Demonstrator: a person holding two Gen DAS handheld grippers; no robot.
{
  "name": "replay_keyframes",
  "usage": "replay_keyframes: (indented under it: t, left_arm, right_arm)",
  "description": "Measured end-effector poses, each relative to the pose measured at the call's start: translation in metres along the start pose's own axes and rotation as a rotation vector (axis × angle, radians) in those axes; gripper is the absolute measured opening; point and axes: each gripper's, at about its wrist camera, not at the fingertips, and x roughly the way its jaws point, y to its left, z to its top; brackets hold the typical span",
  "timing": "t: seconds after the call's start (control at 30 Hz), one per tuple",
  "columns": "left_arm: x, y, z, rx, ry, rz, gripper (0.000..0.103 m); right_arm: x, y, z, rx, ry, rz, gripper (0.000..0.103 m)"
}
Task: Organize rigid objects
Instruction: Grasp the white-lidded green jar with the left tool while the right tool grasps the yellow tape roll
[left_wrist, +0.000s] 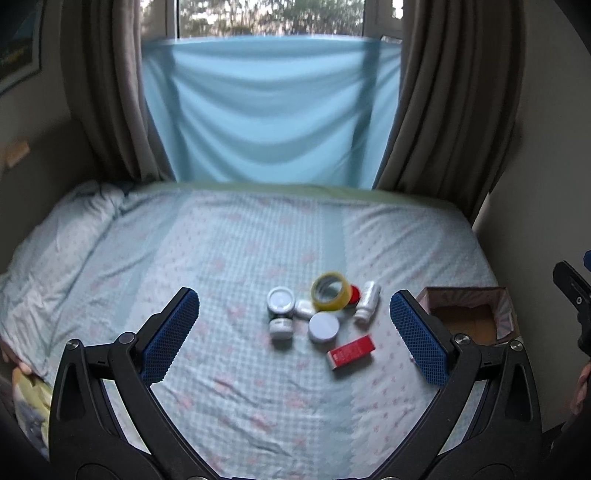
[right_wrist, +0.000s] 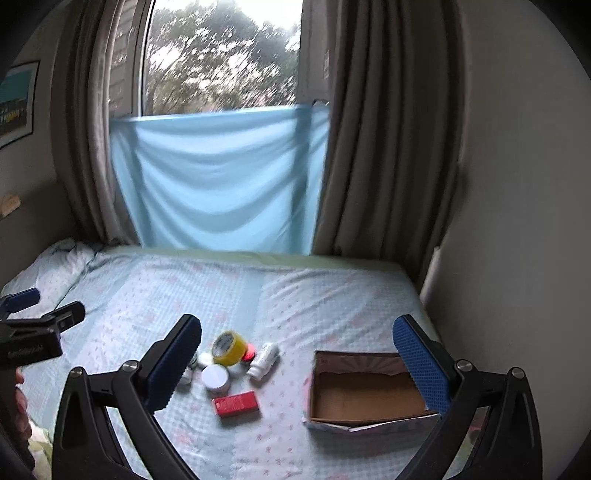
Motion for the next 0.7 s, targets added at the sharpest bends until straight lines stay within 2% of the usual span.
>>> replay_keyframes:
  t: [0.13,0.37,0.57,0.7]
  left_arm:
    - [0.052,0.027,-0.005,-0.004,0.072,0.004,0.103]
    - [0.166,0.066,-0.027,-0.023,0.208,-0.016,0.103]
    - [0.252,0.073,-0.038,-0.036,0.309,-0.039,0.103]
    - [0.312,0.067,-0.051,-0.034,0.384,-0.039,0.103]
  right_arm:
    - [0.045,0.02,-0.005,-0.041,0.08,0.038,0.103]
    - [0.125,0.054,-0.017,-0.139,0.183,0.117,0.103]
    - [0.204,0.078,-0.034,-0.297,0.266,0.225,0.103]
    - [0.267,0.088,-0.05,-0.464,0.351,0.277,0.103]
